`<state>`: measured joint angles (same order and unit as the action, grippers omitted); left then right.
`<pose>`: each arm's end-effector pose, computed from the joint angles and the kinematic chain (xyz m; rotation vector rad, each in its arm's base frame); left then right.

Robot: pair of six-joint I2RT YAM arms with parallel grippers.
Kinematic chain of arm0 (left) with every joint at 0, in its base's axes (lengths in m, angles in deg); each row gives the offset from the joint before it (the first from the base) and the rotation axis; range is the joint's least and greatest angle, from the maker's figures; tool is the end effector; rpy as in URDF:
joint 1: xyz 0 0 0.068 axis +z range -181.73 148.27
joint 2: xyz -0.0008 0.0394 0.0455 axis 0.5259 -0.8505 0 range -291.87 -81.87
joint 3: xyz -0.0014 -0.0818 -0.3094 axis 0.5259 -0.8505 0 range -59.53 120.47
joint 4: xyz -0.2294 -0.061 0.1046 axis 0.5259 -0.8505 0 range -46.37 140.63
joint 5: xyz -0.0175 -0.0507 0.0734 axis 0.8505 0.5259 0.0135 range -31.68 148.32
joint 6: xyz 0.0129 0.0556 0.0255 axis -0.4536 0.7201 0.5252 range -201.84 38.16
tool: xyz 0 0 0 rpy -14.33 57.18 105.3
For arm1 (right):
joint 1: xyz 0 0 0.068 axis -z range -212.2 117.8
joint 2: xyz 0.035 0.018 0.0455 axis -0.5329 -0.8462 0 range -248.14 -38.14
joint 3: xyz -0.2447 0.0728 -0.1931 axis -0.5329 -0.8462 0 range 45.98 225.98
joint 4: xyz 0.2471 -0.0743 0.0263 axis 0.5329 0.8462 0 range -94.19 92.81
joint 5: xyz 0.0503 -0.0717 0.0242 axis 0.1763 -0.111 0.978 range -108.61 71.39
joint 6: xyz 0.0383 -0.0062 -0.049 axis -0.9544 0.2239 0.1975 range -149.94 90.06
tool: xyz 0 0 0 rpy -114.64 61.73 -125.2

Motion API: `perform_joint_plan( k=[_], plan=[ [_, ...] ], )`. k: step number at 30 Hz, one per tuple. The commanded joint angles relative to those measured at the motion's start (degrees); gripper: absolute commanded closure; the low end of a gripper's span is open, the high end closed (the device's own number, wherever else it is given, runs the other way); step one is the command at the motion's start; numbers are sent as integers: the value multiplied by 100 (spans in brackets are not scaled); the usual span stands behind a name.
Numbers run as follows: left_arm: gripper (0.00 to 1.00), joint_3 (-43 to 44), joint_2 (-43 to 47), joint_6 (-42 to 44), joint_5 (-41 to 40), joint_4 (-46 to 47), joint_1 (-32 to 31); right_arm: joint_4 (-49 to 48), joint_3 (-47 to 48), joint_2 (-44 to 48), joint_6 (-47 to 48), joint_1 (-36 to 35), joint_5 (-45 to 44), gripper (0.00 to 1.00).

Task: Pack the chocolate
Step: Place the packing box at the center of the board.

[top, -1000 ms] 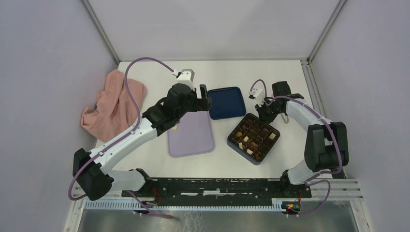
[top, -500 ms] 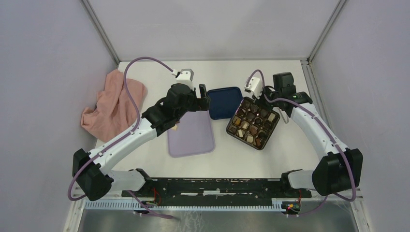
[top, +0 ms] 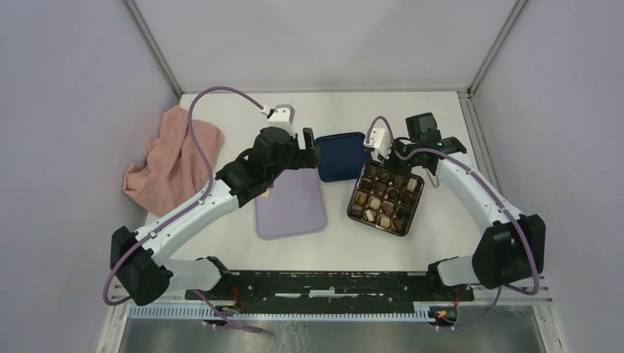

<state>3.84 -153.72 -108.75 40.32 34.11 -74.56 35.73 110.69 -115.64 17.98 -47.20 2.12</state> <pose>0.2151 -0.1794 0.3837 0.0773 2.0138 -0.4698 0.2605 0.0872 0.3292 -1.3871 1.9817 0.1927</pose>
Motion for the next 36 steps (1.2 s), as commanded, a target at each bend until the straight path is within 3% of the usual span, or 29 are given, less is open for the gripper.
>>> perform_joint_plan(
  k=[1,10,12,17,20,24,29,33,36],
  plan=[
    [5,133,3,166,-83,298,15,519,297,-676,277,-38,625,100],
    [4,-225,-17,-399,188,524,36,678,256,-1481,627,-36,1009,94],
    [4,-200,-103,-492,305,535,54,696,264,-1691,564,-36,932,87],
    [4,-103,-408,-643,563,535,119,530,619,-1694,165,-22,784,58],
    [5,27,-590,-687,624,400,154,626,1196,-1713,31,69,966,50],
    [5,11,-616,-727,647,505,191,-12,1676,-1945,-1049,233,1315,49],
    [5,81,-620,-745,626,664,265,-2126,1162,-2281,-3845,222,908,55],
    [5,137,-549,-732,535,632,276,-2014,1654,-2920,-4416,1,-492,58],
    [5,40,-462,-787,434,644,273,-2021,1794,-3218,-4738,7,-1056,58]
  ],
)
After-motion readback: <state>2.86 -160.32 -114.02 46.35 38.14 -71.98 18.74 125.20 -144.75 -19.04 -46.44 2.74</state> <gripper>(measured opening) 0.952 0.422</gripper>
